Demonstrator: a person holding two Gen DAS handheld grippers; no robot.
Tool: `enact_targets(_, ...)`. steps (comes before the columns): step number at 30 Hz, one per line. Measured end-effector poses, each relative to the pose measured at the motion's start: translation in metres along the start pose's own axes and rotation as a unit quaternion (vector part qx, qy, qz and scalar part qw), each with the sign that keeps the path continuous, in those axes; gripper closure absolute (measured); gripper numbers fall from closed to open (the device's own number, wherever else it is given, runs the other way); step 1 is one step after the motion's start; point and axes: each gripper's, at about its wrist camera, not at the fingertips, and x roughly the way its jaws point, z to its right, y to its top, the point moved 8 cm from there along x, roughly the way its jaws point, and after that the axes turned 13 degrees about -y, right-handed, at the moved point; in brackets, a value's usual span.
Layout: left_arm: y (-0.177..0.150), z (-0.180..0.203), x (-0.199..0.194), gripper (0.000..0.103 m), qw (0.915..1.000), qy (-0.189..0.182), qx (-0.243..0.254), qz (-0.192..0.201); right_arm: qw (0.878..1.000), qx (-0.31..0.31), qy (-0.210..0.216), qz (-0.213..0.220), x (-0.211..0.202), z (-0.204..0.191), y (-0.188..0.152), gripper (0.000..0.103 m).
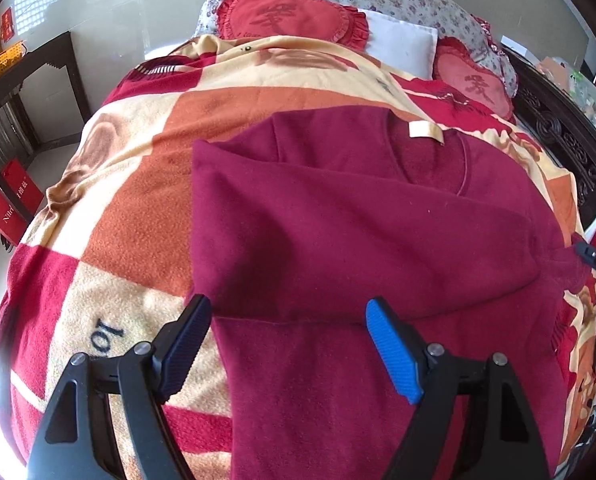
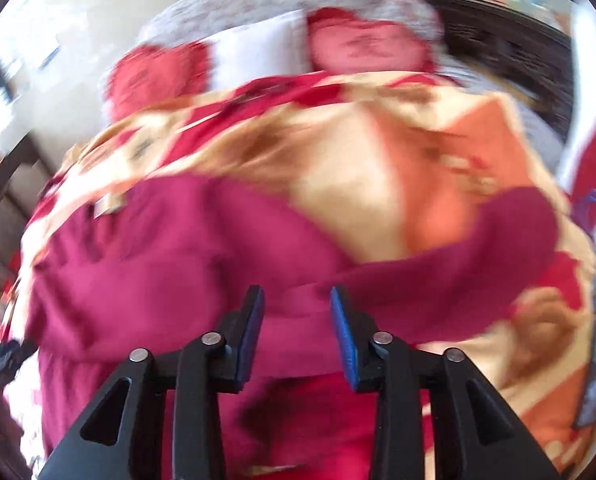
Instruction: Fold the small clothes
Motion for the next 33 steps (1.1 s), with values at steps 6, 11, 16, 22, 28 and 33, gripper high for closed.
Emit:
enact_targets(6, -0.006, 0.004, 0.005, 0.020, 1.0000, 0.002, 0.002, -0.008, 0.993, 0.092, -0.062, -0.049, 0.040, 0.086, 0.026, 0.083)
enact_targets(11, -0.008, 0.007, 0.007, 0.020, 0.9999, 0.005, 0.007, -0.014, 0.987, 0.109, -0.072, -0.092, 0.082, 0.105, 0.036, 0.083)
enact_targets(16, -0.004, 0.004, 0.006, 0.020, 0.9999, 0.008, 0.005, -0.011, 0.991, 0.095, -0.065, -0.073, 0.082, 0.104, 0.035, 0.103)
enact_targets(22, 0.006, 0.002, -0.002, 0.020, 0.9998, -0.002, -0.017, 0.010, 0.996, 0.057, 0.058, 0.023, 0.000, 0.059, 0.057, 0.103)
enact_targets(28, 0.020, 0.003, -0.017, 0.020, 0.9977, -0.023, -0.044, 0.047, 0.960, -0.107, 0.241, 0.089, -0.100, -0.068, 0.022, 0.103)
enact_targets(33, 0.021, 0.011, -0.014, 0.020, 0.9965, -0.054, -0.048, 0.043, 0.954, -0.205, 0.217, 0.026, -0.065, -0.130, -0.054, 0.095)
